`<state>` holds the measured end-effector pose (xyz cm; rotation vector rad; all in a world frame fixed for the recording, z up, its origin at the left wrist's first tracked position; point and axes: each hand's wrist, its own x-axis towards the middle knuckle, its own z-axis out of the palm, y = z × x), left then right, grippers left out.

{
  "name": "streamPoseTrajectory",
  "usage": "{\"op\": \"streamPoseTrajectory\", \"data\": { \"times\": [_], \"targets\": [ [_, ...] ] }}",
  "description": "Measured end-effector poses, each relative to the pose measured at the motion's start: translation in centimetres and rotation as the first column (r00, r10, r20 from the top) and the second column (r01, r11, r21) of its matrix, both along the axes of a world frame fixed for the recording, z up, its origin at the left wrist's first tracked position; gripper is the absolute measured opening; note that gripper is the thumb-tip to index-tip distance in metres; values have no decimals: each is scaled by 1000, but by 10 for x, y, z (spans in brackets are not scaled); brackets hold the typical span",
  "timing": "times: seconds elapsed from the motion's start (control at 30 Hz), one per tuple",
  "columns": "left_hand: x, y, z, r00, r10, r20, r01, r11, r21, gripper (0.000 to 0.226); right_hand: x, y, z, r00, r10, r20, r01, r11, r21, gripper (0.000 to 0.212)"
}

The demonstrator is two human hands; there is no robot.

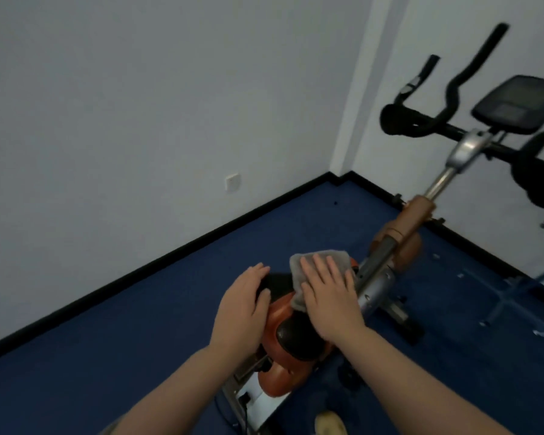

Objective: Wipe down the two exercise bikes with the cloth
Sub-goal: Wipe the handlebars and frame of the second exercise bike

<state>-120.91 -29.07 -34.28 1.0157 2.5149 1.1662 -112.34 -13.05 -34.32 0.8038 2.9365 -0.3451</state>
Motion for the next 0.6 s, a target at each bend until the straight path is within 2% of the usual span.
{"op": "streamPoseTrajectory", "data": {
  "times": [0.1, 0.2, 0.3, 0.33, 0.4, 0.47, 0.53, 0.6],
  "targets": [
    [-4, 16, -3, 993, -113, -34, 111, 992, -63, 41, 1, -33, 0, 998, -68, -4, 68, 997, -44, 55],
    [-7, 18, -11, 991, -113, -66, 110, 992, -55, 38, 24, -87, -4, 992, -73, -101, 75, 997, 15, 58],
    [-10, 18, -17, 986, -131, -99, 121, 987, -102, 42, 42, -117, -6, 986, -115, -119, 111, 993, -37, 76],
    [-10, 18, -18, 982, -146, -118, 131, 983, -125, 44, 45, -118, -8, 986, -119, -120, 111, 991, -68, 77],
    [-11, 16, -17, 974, -173, -144, 151, 976, -154, 48, 40, -105, -14, 973, -155, -173, 137, 984, -111, 65],
    [-12, 16, -16, 965, -194, -177, 163, 971, -173, 50, 26, -86, -15, 919, -342, -194, 279, 916, -289, 64],
    [-12, 16, -16, 952, -194, -236, 143, 966, -218, 50, 13, -73, -8, 804, -567, -179, 440, 770, -462, 66],
    [-11, 20, -14, 942, -181, -281, 99, 954, -282, 51, 10, -75, -3, 723, -670, -167, 501, 676, -541, 68]
  ]
}}
